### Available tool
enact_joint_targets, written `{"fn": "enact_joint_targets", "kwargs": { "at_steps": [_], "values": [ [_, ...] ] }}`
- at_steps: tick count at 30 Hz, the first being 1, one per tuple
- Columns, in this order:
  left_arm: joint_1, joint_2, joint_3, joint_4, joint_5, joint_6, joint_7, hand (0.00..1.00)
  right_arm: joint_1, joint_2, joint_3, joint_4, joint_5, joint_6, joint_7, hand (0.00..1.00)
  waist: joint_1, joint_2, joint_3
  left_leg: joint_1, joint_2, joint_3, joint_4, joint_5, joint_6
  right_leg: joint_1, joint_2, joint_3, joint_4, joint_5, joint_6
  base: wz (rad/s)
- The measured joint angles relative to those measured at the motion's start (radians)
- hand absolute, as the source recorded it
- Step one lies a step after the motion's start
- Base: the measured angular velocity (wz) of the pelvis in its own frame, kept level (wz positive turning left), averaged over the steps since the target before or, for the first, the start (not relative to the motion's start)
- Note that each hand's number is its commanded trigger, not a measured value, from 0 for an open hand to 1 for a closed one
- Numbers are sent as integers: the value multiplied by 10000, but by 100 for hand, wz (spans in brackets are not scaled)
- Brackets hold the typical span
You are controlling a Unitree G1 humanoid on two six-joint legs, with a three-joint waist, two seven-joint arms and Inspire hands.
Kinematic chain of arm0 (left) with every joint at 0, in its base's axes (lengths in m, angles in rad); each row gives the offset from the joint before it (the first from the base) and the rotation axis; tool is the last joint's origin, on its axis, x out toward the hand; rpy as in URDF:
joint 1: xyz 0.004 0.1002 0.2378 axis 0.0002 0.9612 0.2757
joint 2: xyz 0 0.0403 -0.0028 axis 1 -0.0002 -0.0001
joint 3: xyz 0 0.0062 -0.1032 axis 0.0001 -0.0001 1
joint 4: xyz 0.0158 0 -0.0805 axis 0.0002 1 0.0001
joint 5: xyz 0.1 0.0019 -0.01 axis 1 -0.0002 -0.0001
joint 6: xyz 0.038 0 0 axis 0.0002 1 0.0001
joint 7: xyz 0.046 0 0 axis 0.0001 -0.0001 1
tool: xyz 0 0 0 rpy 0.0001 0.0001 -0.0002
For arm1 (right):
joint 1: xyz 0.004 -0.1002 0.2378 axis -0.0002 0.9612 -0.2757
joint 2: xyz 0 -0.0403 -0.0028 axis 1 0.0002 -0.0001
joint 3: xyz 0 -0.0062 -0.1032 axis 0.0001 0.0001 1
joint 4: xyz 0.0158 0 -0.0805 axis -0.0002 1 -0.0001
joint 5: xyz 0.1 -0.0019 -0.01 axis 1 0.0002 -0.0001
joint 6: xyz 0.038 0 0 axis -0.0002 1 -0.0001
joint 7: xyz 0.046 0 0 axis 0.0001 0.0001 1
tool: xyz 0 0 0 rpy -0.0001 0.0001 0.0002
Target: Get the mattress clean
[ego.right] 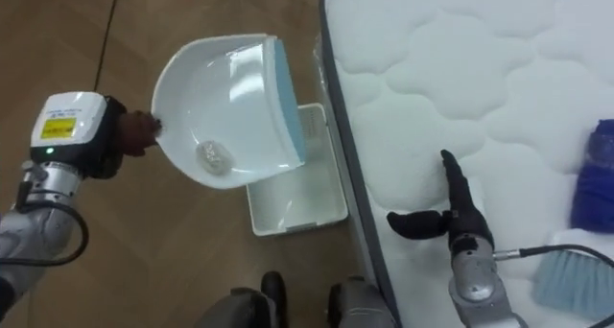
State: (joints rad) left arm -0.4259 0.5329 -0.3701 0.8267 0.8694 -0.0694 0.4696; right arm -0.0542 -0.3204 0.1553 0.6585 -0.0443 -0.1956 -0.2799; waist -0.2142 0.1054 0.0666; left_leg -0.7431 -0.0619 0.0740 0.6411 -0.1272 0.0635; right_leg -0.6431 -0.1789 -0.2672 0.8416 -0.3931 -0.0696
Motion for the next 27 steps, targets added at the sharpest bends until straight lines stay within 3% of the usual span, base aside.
{"fn": "enact_joint_targets", "kwargs": {
  "at_steps": [1, 4, 7, 10, 14, 19, 23, 27],
  "values": [
    [-130, 64, -193, 10, 130, 139, -134, 100, 79, -65, -6, -119, -46, -131, -66, 0, -143, 167, 65, -25, -19, 106, -28, 18, 49, -9, -119, -95, 58, -59, 10, 26],
    [-441, 351, -689, 25, 414, 270, -423, 100, 404, -260, -7, -578, -42, -334, -314, 0, -377, 532, 59, -24, -248, 78, -302, 97, 120, -126, -293, -66, 123, -164, 130, 21],
    [-571, 781, -1088, 86, 521, 356, -567, 100, 579, -334, -5, -850, -147, -447, -387, 0, -543, 638, 43, 169, -389, 262, -667, 242, 162, -165, -370, 137, 134, -205, 192, 0],
    [-614, 813, -1089, 198, 658, 725, -836, 100, 599, -334, 49, -925, -403, -450, -491, 0, -587, 718, 43, 230, -374, 371, -740, 237, 162, -164, -460, 174, 126, -227, 155, -6],
    [-621, 974, -1265, 438, 673, 765, -1057, 100, 553, -376, 188, -954, -401, -457, -607, 0, -650, 832, 58, 228, -363, 418, -736, 214, 173, -185, -455, 212, 135, -248, 159, 0],
    [-627, 1469, -1636, 934, 679, 797, -1577, 100, 542, -404, 192, -1165, -400, -454, -700, 0, -785, 1095, 58, 327, -396, 510, -843, 215, 183, -203, -411, 401, 148, -273, 252, -3],
    [-618, 1555, -1663, 978, 653, 1113, -1824, 100, 547, -412, 194, -1259, -479, -454, -794, 0, -852, 1277, 59, 429, -393, 671, -974, 234, 198, -191, -466, 471, 145, -275, 268, -4],
    [-621, 1634, -1699, 1003, 654, 1140, -2134, 100, 607, -426, 205, -1280, -855, -455, -798, 0, -900, 1385, 58, 574, -372, 765, -1077, 230, 201, -121, -464, 526, 99, -278, 266, -6]
  ]
}}
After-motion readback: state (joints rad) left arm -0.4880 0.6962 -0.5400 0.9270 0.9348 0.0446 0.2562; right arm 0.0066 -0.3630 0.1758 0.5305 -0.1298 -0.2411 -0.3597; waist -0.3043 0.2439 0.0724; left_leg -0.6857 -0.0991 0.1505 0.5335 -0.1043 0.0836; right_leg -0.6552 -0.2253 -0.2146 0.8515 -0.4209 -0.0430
